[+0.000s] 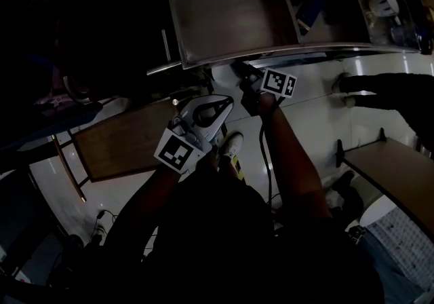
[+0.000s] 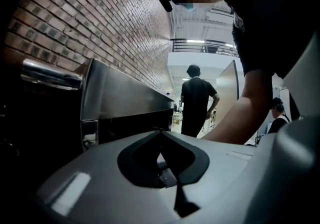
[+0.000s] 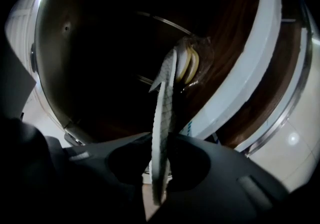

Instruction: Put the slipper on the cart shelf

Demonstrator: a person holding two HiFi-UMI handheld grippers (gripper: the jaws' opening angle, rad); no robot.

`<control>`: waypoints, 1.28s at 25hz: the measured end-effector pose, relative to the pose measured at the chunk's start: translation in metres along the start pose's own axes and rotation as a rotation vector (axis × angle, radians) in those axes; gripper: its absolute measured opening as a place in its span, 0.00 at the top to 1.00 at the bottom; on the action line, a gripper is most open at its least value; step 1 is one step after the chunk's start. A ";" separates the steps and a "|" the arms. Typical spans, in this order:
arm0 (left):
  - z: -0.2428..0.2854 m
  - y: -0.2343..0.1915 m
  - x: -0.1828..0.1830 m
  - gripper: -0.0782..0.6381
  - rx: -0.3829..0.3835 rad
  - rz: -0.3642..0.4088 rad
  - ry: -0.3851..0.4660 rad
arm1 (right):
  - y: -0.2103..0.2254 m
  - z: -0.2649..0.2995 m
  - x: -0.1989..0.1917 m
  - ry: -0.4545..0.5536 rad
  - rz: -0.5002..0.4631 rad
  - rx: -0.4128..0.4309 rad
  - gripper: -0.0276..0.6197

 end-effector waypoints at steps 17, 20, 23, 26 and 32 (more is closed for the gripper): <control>-0.007 0.004 0.001 0.89 -0.011 -0.004 0.010 | 0.013 -0.019 0.057 0.263 -0.124 -0.226 0.47; -0.008 0.004 0.003 0.89 -0.010 -0.011 0.010 | 0.009 -0.032 0.066 0.309 -0.120 -0.226 0.47; -0.007 0.007 0.007 0.89 -0.011 -0.009 0.018 | -0.009 -0.048 0.069 0.331 -0.118 -0.181 0.47; -0.007 0.012 0.017 0.89 -0.009 -0.009 0.030 | -0.040 -0.069 0.067 0.337 -0.140 -0.103 0.47; -0.013 0.037 0.051 0.89 -0.008 0.030 0.065 | -0.128 -0.124 0.053 0.310 -0.330 0.051 0.50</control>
Point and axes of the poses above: the fingertips, and each gripper's own axes: z forward along the fingers, y to its right, x out of its top, the point moved 2 cm from there along -z, backward along the fingers, and after that the axes turned 13 degrees about y, right-handed, at the moved point
